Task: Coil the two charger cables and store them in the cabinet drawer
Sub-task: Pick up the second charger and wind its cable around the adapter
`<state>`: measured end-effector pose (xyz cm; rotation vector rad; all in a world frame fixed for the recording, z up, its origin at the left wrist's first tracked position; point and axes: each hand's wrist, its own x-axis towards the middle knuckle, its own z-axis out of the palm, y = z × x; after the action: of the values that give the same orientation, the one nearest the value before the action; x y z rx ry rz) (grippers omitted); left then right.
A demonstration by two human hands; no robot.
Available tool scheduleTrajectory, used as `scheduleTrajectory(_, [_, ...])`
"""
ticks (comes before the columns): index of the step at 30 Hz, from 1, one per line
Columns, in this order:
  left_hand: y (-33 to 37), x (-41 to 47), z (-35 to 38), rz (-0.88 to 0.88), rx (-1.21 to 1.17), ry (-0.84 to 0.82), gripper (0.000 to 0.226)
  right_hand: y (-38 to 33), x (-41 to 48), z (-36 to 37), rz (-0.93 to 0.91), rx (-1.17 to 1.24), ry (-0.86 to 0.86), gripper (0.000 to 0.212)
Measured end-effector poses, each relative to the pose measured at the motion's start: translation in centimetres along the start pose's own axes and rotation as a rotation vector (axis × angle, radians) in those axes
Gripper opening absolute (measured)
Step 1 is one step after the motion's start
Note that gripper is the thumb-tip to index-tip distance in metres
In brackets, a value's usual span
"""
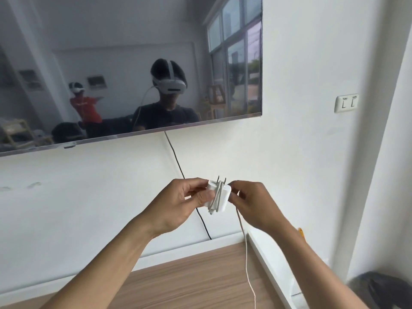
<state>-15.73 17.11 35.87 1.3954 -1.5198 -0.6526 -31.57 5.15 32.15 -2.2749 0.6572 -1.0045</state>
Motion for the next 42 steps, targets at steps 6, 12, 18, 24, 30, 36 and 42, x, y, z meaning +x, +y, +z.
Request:
scheduleTrajectory(6, [-1.7, -1.8, -0.4, 0.028, 0.331, 0.072, 0.016, -1.5, 2.0, -0.9, -0.063, -0.343, -0.223, 0.017])
scheduleTrajectory(12, [-3.8, -3.5, -3.1, -0.113, 0.203, 0.13, 0.018, -2.2, 3.2, -2.7, 0.034, -0.321, -0.404, 0.021])
scheduleTrajectory(18, [-2.1, -3.4, -5.5, -0.123, 0.275, -0.003, 0.018, -4.3, 4.6, -3.3, 0.013, -0.202, -0.345, 0.02])
scheduleTrajectory(24, [-1.7, -2.2, -6.3, -0.111, 0.577, 0.11, 0.009, -8.1, 4.8, -1.9, -0.061, -0.254, -0.226, 0.022])
scheduleTrajectory(30, [-1.4, -1.8, -6.7, -0.135, 0.228, 0.266, 0.019, -9.1, 4.0, -0.8, -0.075, -0.215, -0.079, 0.022])
scheduleTrajectory(36, [-1.4, -2.1, -5.9, -0.131, 0.092, 0.341, 0.017, -9.4, 3.4, 0.7, -0.087, -0.17, 0.042, 0.021])
scheduleTrajectory(42, [-0.7, -1.9, -4.3, -0.086, 0.032, 0.515, 0.02, -10.0, 1.4, 2.9, -0.189, -0.136, 0.056, 0.016])
